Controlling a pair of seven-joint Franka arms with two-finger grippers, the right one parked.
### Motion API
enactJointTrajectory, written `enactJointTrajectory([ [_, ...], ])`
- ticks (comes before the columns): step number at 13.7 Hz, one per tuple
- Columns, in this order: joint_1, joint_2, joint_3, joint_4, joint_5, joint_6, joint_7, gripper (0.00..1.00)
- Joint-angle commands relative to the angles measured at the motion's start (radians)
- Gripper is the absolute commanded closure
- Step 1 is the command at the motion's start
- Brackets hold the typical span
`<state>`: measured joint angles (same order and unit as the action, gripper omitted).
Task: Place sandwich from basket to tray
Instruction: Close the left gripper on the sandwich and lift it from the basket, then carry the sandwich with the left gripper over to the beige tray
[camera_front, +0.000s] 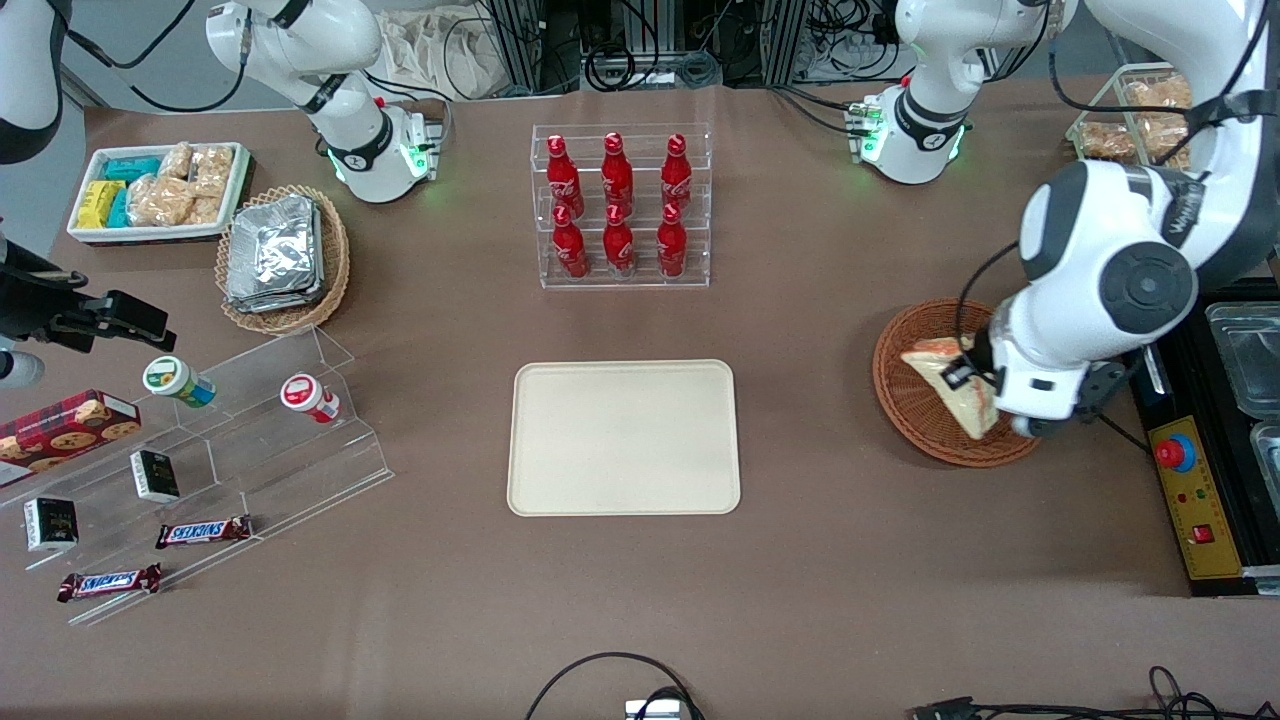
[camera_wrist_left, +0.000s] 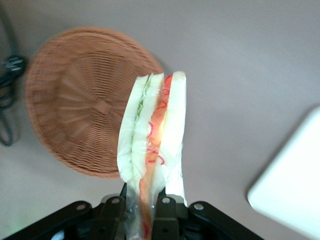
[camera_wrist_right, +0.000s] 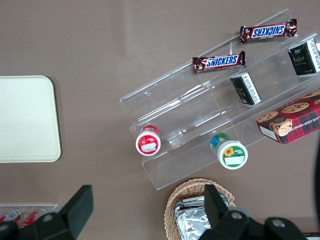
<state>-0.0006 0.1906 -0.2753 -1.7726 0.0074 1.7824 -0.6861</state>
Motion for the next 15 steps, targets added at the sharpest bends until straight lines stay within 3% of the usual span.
enactJointTrajectory([
  [1, -0.004, 0.090, -0.112, 0.108, -0.040, -0.025, 0.117, 1.00],
  [2, -0.019, 0.163, -0.161, 0.167, -0.029, -0.023, 0.117, 1.00],
  [5, -0.132, 0.376, -0.173, 0.318, 0.026, -0.026, 0.106, 1.00],
  [7, -0.176, 0.441, -0.171, 0.326, 0.103, -0.017, 0.089, 1.00],
  [12, -0.234, 0.535, -0.170, 0.346, 0.115, 0.091, 0.040, 1.00],
  [15, -0.268, 0.611, -0.167, 0.399, 0.115, 0.147, 0.019, 0.94],
])
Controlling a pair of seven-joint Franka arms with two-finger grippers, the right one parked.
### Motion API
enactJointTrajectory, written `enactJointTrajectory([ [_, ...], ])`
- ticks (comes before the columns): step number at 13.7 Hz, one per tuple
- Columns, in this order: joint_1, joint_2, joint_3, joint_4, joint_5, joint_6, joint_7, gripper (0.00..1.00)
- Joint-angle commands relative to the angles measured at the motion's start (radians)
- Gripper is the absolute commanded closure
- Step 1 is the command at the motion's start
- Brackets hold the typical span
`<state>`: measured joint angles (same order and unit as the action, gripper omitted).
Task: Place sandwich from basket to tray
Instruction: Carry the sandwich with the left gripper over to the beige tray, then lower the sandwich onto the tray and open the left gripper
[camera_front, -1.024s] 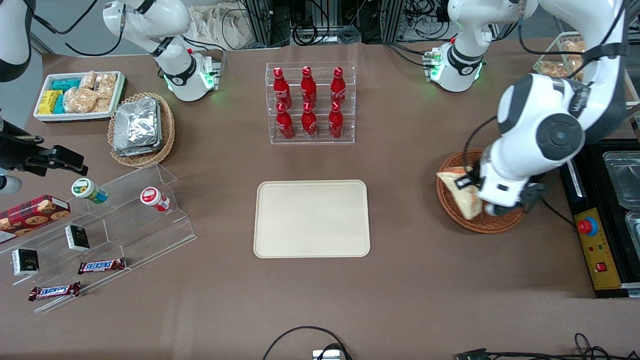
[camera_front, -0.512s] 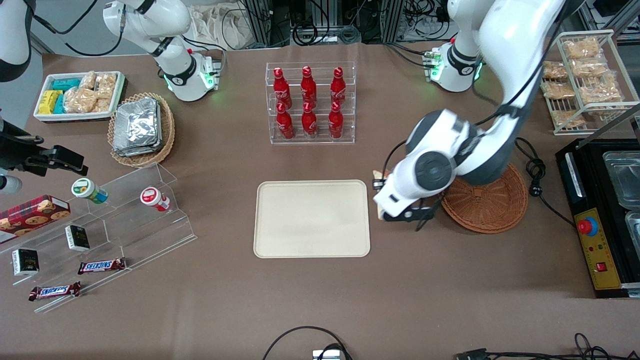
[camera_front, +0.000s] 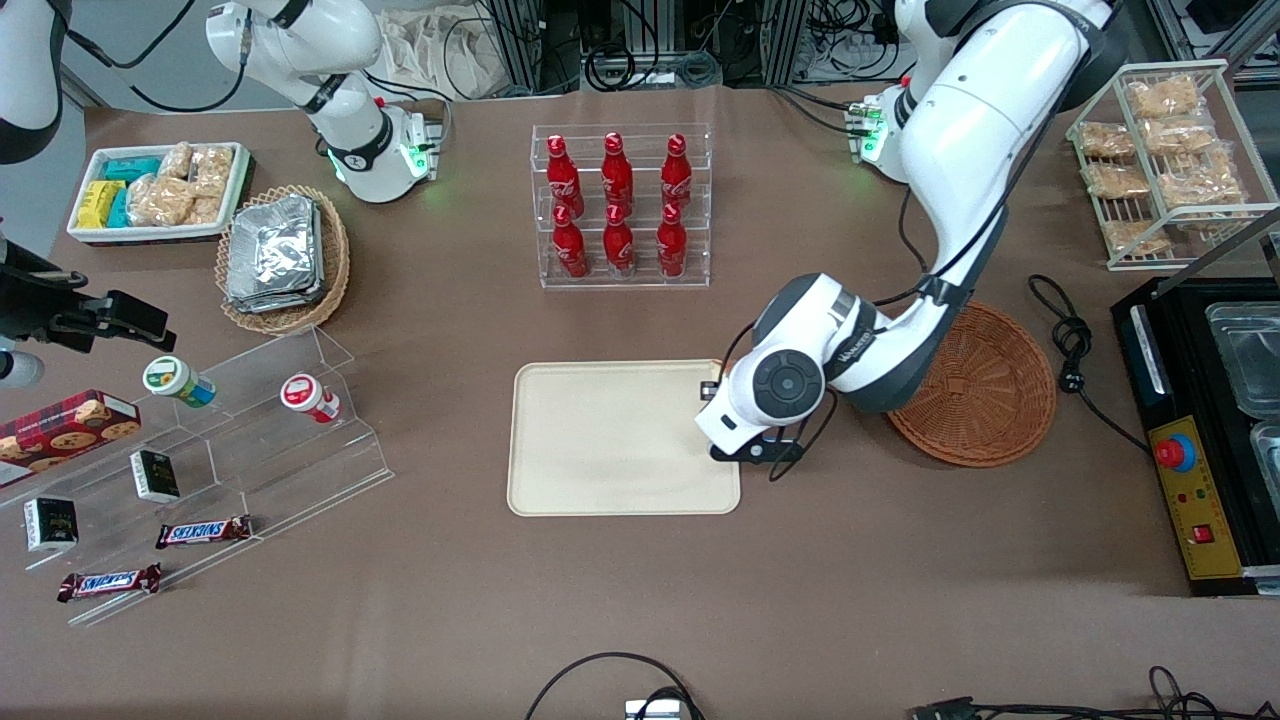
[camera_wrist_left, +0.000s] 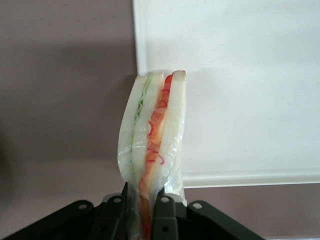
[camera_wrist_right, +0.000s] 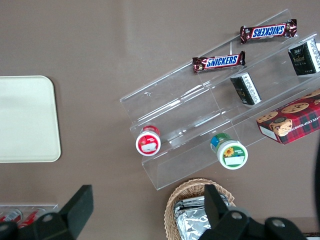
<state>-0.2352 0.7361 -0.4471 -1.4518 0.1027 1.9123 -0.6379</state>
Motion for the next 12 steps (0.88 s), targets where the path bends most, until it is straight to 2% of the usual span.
enactJointTrajectory([
  [1, -0.048, 0.081, 0.007, 0.094, 0.022, 0.030, -0.035, 0.87],
  [2, -0.050, 0.086, 0.007, 0.096, 0.023, 0.031, -0.046, 0.70],
  [3, -0.050, 0.086, 0.007, 0.096, 0.023, 0.031, -0.054, 0.18],
  [4, -0.050, 0.086, 0.007, 0.096, 0.028, 0.031, -0.051, 0.00],
  [7, -0.050, 0.074, 0.005, 0.096, 0.110, 0.018, -0.055, 0.00],
  [9, -0.040, 0.031, 0.007, 0.094, 0.127, 0.011, -0.057, 0.00],
  [11, -0.038, -0.054, 0.022, 0.077, 0.133, -0.129, -0.083, 0.00],
  [12, -0.039, -0.120, 0.063, 0.039, 0.141, -0.219, -0.086, 0.05],
])
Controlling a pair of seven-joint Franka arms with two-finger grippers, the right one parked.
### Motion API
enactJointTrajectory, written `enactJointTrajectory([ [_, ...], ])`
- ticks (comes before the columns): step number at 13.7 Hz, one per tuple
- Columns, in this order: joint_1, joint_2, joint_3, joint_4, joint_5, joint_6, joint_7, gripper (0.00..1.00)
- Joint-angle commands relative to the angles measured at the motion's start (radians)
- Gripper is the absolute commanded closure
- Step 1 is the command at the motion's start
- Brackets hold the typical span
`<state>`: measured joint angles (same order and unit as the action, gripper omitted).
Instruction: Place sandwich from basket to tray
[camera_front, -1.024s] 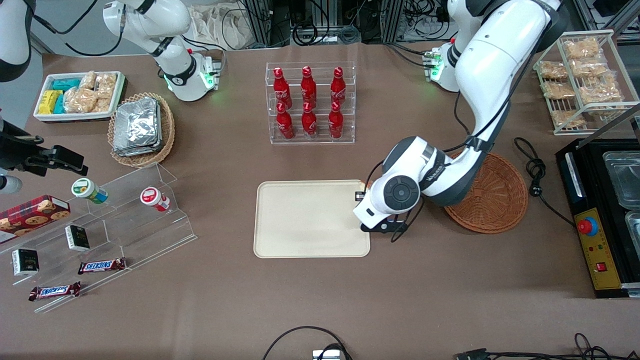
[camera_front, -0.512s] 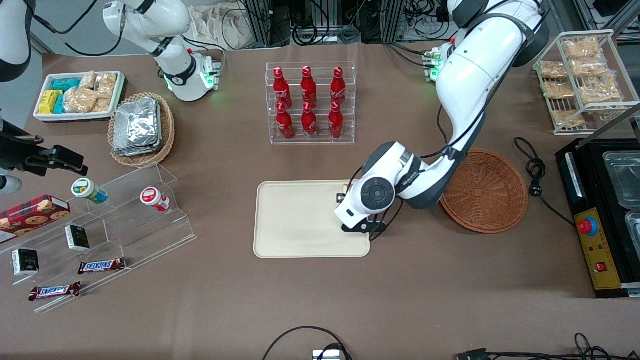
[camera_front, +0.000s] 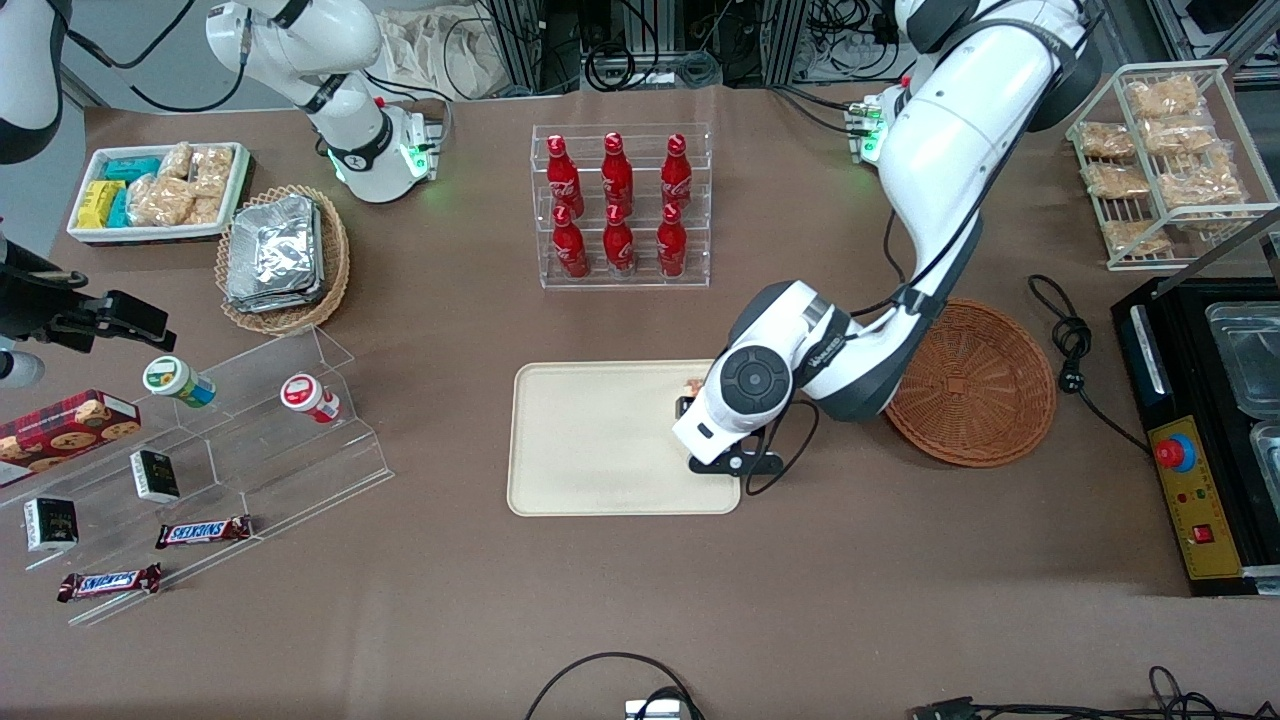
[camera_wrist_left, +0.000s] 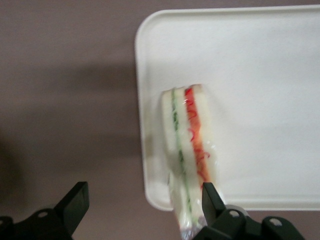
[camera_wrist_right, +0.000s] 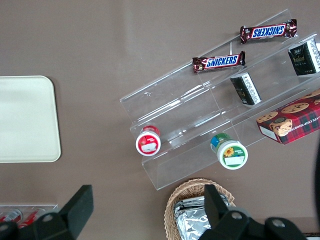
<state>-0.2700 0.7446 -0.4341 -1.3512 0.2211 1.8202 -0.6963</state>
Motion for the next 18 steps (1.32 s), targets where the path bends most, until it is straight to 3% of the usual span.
enactJointTrajectory([
  [1, 0.000, -0.205, 0.060, -0.124, 0.009, -0.127, -0.017, 0.06],
  [3, 0.024, -0.366, 0.106, -0.279, -0.005, -0.111, -0.014, 0.08],
  [6, 0.133, -0.620, 0.106, -0.541, -0.113, 0.002, 0.111, 0.06],
  [9, 0.241, -0.766, 0.107, -0.641, -0.175, -0.016, 0.311, 0.04],
  [15, 0.446, -0.777, 0.118, -0.502, -0.201, -0.200, 0.614, 0.00],
  [18, 0.474, -0.714, 0.117, -0.390, -0.168, -0.229, 0.692, 0.00],
])
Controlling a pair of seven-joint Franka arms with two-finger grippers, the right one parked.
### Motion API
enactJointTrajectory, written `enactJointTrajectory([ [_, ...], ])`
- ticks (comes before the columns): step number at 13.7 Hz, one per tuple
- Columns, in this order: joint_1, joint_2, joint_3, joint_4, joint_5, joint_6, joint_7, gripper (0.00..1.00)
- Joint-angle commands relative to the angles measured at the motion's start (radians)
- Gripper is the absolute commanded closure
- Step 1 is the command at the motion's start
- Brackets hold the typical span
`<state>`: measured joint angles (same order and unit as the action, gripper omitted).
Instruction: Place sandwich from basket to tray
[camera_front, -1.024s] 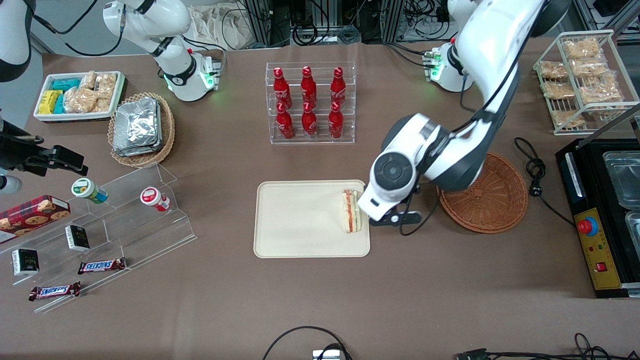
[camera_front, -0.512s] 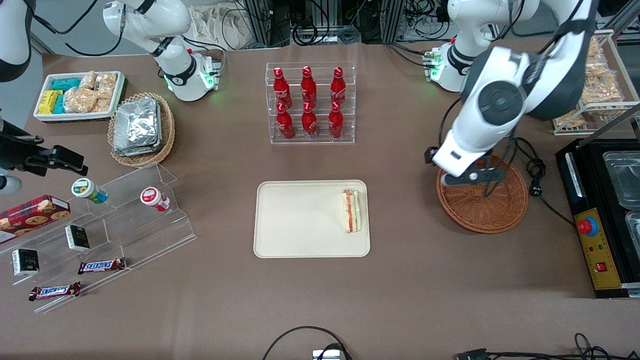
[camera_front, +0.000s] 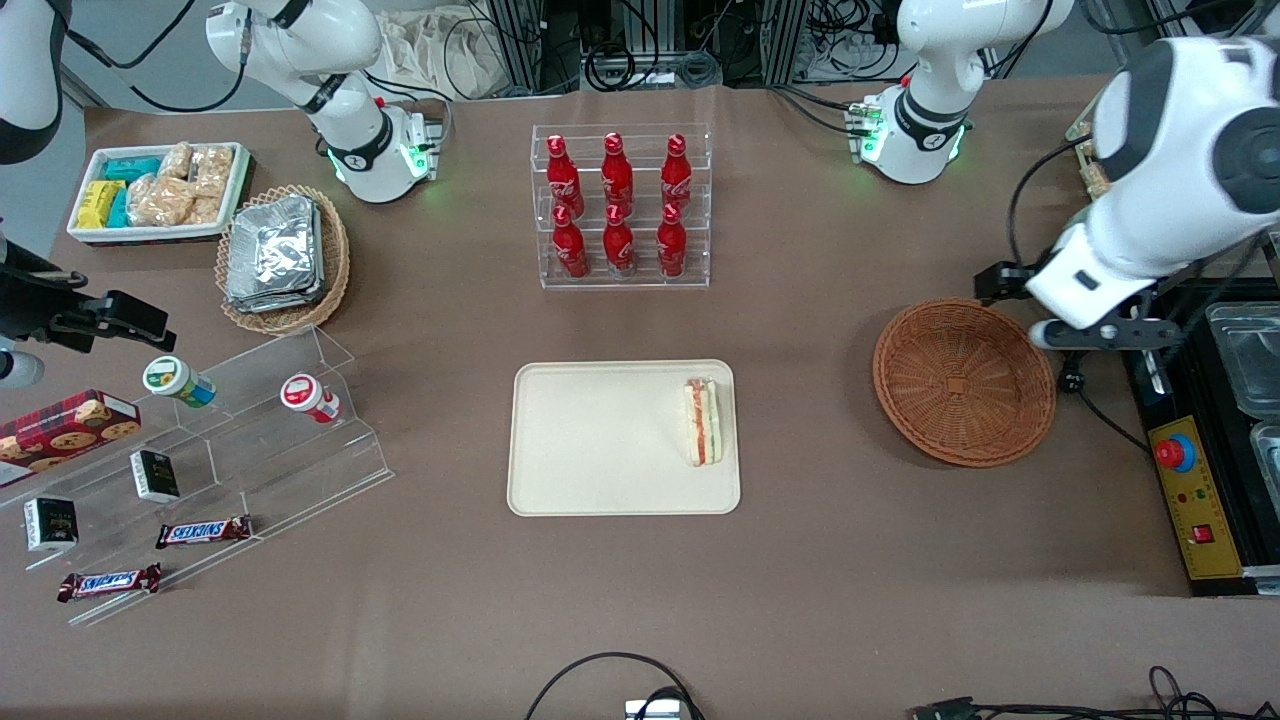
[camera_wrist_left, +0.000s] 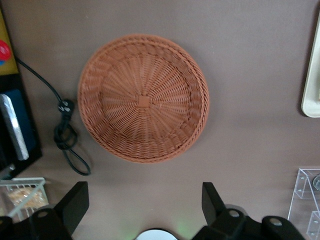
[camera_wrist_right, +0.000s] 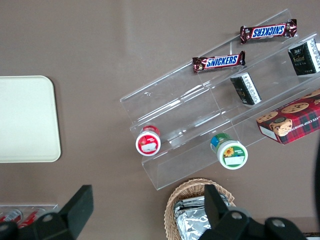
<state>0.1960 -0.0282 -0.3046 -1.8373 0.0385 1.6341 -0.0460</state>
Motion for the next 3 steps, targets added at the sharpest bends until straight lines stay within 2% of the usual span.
enactJointTrajectory([
  [1, 0.002, 0.080, -0.016, 0.128, 0.077, -0.071, 0.060, 0.00],
  [2, -0.001, 0.112, -0.019, 0.169, 0.118, -0.104, 0.061, 0.00],
  [3, -0.001, 0.122, -0.019, 0.193, 0.116, -0.140, 0.063, 0.00],
])
